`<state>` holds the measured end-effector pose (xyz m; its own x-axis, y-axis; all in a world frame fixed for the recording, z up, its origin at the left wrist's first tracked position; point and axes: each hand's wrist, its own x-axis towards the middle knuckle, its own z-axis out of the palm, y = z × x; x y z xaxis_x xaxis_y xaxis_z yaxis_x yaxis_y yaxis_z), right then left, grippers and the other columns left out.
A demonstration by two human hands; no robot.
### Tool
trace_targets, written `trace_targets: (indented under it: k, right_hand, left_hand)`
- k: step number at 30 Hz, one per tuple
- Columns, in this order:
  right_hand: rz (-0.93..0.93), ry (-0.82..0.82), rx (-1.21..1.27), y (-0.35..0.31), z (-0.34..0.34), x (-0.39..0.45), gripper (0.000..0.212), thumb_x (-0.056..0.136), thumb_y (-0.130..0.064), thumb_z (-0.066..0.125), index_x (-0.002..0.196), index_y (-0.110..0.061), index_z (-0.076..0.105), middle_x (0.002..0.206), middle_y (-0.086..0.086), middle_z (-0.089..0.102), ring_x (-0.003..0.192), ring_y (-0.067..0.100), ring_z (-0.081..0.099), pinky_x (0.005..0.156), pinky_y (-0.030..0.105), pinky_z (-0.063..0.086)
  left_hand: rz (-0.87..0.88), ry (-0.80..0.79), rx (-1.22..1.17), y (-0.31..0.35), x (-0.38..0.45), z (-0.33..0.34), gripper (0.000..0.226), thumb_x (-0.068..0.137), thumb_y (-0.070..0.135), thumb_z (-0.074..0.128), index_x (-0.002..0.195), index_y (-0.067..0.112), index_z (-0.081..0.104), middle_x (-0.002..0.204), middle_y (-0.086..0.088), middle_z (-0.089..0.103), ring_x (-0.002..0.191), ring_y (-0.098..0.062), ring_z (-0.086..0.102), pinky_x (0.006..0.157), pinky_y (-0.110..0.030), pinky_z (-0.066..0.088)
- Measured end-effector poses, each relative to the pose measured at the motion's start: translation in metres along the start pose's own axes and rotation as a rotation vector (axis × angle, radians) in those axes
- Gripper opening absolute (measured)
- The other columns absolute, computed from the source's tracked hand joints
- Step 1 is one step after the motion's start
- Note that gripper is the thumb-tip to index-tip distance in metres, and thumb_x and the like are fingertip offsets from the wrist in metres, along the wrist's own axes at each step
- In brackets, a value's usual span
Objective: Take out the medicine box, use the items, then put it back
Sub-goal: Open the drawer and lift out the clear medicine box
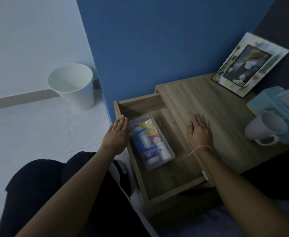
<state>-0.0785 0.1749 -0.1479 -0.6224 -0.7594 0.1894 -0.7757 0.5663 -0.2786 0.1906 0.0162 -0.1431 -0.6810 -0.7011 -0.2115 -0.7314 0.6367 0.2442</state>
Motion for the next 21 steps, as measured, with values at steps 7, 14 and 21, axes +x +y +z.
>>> trace_targets:
  k: [7, 14, 21]
  right_hand:
    - [-0.176, -0.036, 0.249, -0.052, 0.006, -0.037, 0.05, 0.097, -0.035, 0.04, 0.14, -0.01, 0.042, 0.148, 0.01, 0.043, 0.14, 0.022, 0.033, 0.117, 0.037, 0.019]
    - [-0.28, -0.463, 0.166, -0.09, 0.042, -0.059, 0.087, 0.086, -0.063, 0.045, 0.151, -0.018, 0.008, 0.162, 0.005, 0.003, 0.148, 0.021, -0.004, 0.12, 0.049, 0.0]
    - [-0.176, -0.552, 0.079, -0.083, 0.051, -0.065, 0.111, 0.072, -0.068, 0.059, 0.15, -0.023, -0.005, 0.161, 0.003, -0.007, 0.146, 0.023, -0.013, 0.116, 0.049, -0.009]
  left_hand:
    - [0.02, 0.042, 0.005, 0.013, 0.005, -0.017, 0.065, 0.101, 0.04, 0.028, 0.15, 0.012, -0.003, 0.16, -0.01, -0.009, 0.148, -0.025, -0.006, 0.121, -0.039, 0.005]
    - [0.009, 0.032, -0.048, 0.033, 0.0, -0.009, 0.063, 0.101, 0.035, 0.029, 0.15, 0.009, 0.0, 0.16, -0.012, -0.007, 0.148, -0.027, -0.005, 0.121, -0.039, 0.006]
    - [0.018, 0.015, -0.067, 0.03, 0.002, -0.002, 0.064, 0.1, 0.038, 0.029, 0.15, 0.009, 0.001, 0.16, -0.012, -0.007, 0.148, -0.027, -0.005, 0.12, -0.039, 0.006]
